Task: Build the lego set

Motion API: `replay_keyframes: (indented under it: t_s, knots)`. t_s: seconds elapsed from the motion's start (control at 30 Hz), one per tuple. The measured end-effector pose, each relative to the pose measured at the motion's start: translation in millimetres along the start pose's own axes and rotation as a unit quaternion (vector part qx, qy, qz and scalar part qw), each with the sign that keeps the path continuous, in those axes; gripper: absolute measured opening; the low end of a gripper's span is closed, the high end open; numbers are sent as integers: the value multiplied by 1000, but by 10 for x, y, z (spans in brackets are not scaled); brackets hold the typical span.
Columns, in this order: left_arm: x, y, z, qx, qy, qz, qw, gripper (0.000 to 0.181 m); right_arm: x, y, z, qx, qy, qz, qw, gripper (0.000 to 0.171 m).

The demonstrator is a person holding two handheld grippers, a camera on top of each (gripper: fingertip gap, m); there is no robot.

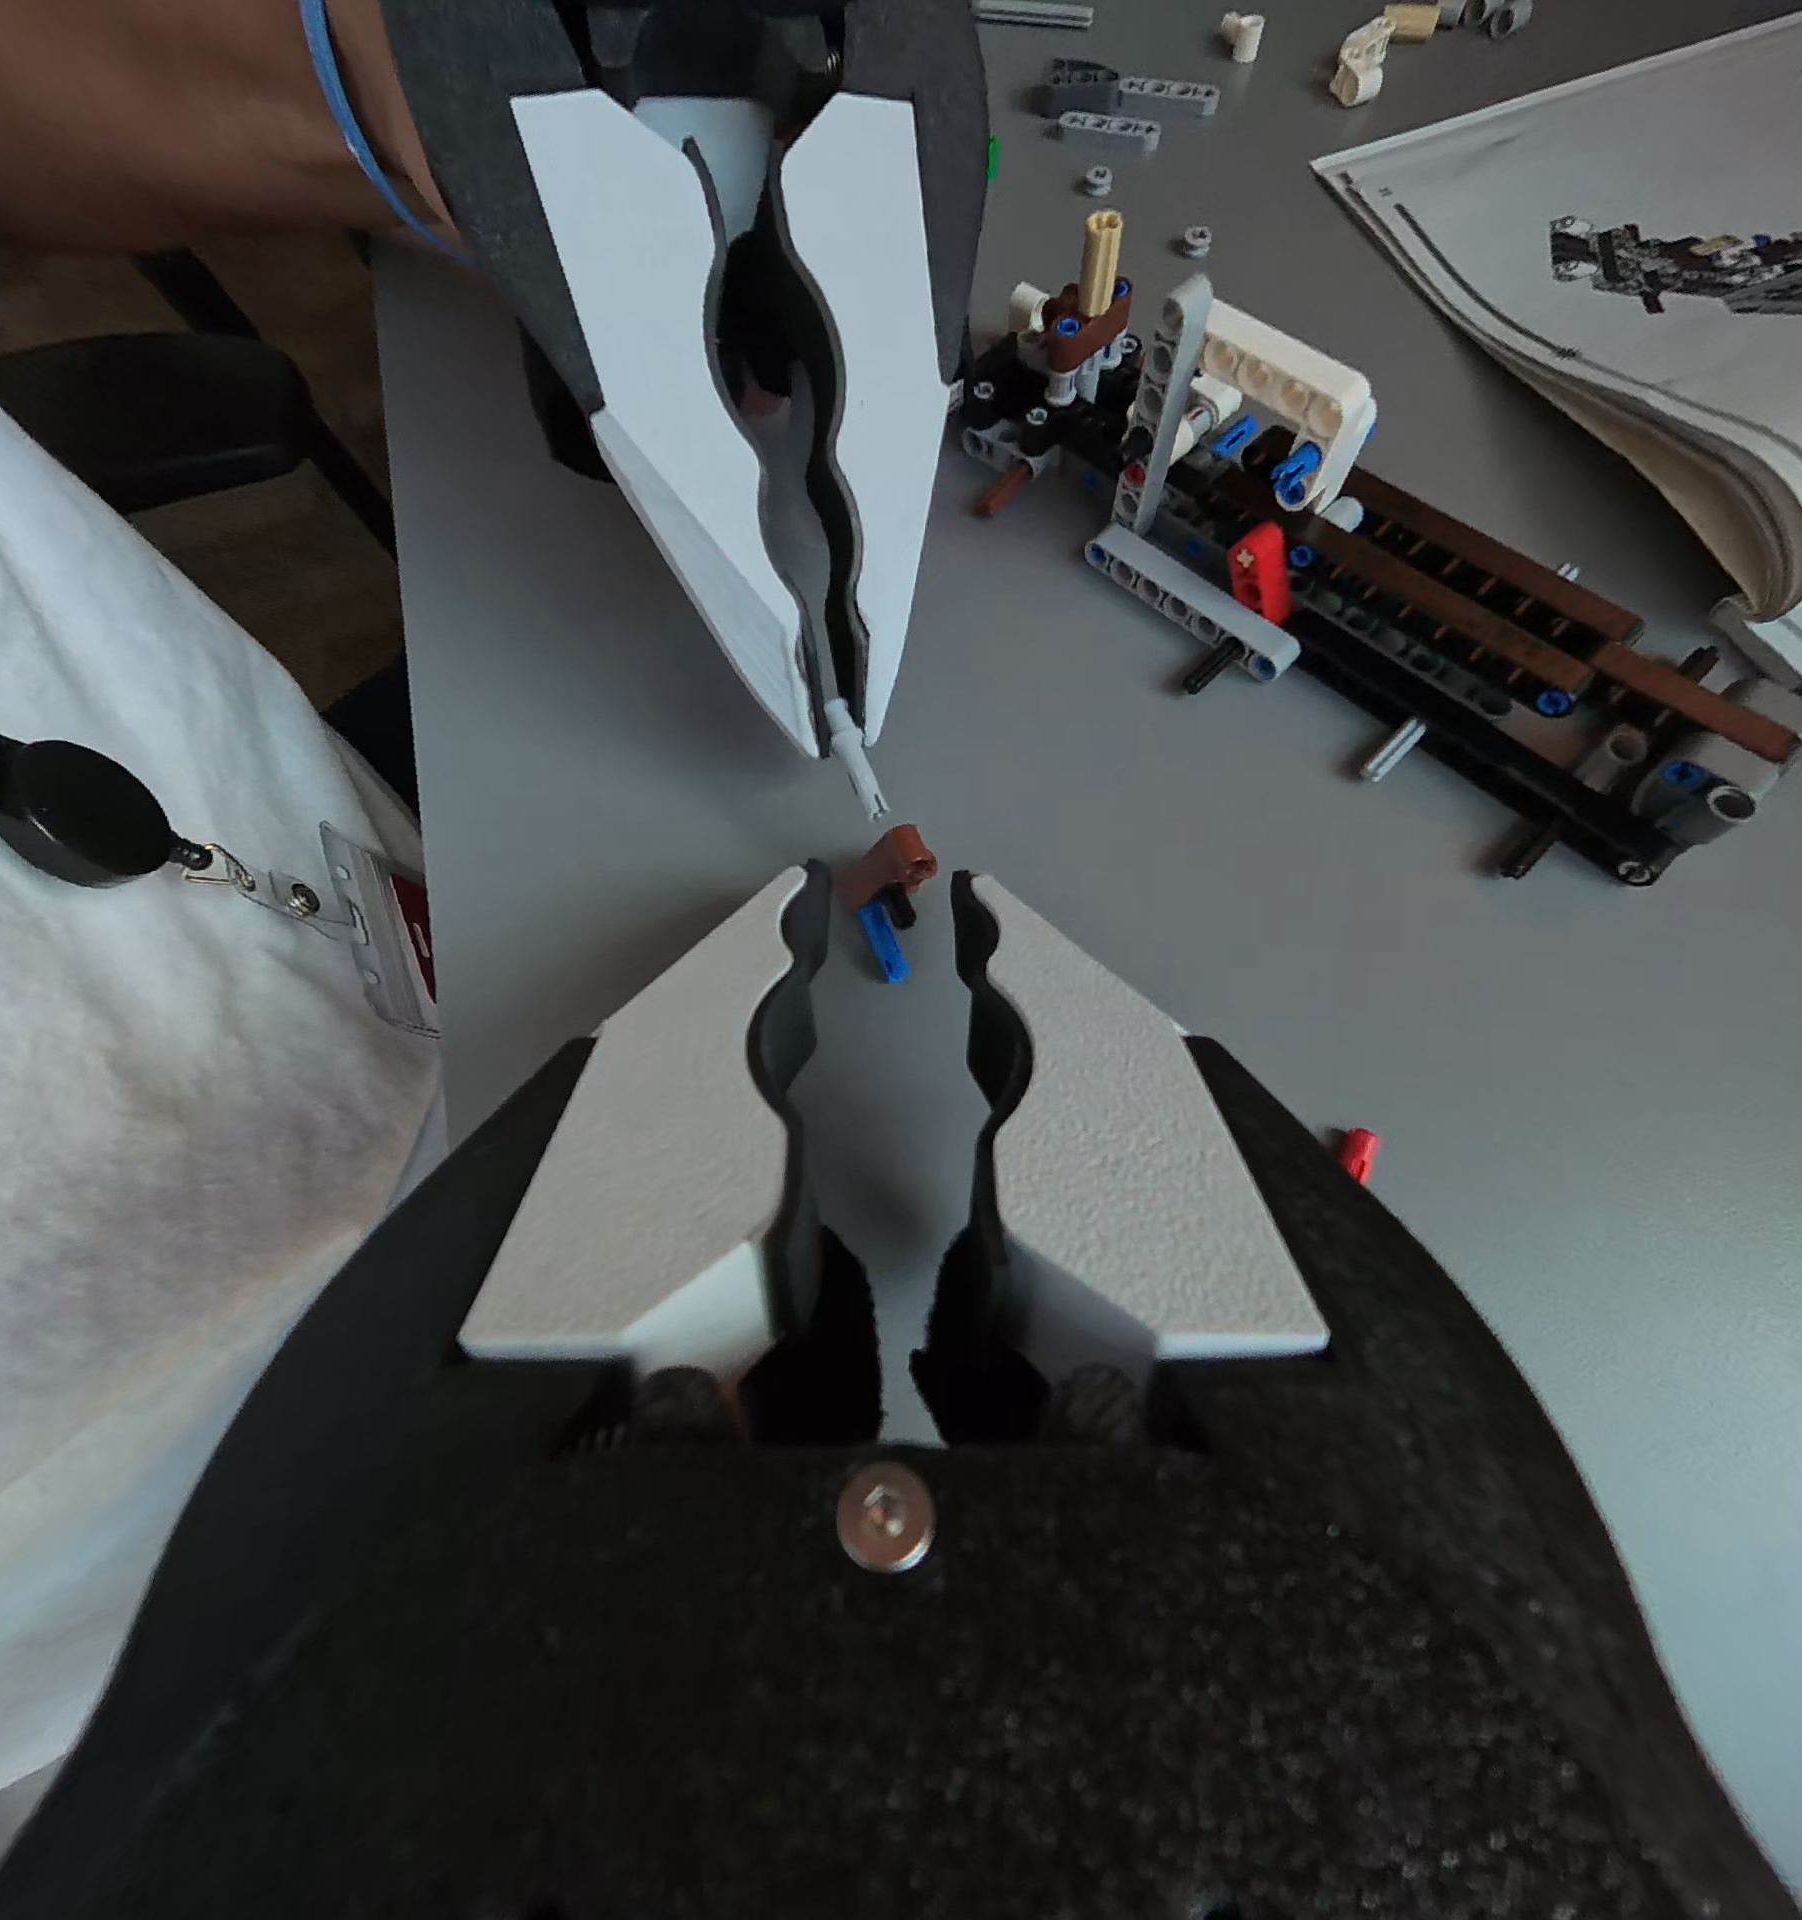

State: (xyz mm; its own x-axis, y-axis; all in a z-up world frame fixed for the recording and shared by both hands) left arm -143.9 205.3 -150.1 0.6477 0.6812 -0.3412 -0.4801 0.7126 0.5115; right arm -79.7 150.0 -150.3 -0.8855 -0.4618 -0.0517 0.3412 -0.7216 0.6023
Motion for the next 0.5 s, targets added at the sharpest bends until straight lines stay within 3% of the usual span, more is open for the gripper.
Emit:
replay_keyframes:
  t_s: [0.03,0.2,0.5]
  knots:
    - [-2,6,4,-3,3,-4,1000,4,-6,-6,3,2,-1,6,1000,23]
    - [-5,-6,-17,5,16,-25,1000,4,-26,-57,23,10,7,54,998,23]
    - [28,-25,-36,14,39,-33,999,4,-37,-108,34,19,50,109,993,8]
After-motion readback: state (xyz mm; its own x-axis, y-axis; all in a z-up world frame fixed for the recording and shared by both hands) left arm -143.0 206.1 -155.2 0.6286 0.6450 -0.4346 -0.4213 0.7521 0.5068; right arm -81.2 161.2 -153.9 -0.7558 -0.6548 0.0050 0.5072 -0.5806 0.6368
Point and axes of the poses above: each gripper's, where its closed fingertips meet, y back along the fingers, z out of its top, x = y × z across the jaws, the point moved 4 cm from there along y, back along the fingers, and after that the axes turned 12 degrees about -z, right-handed, at the moved point
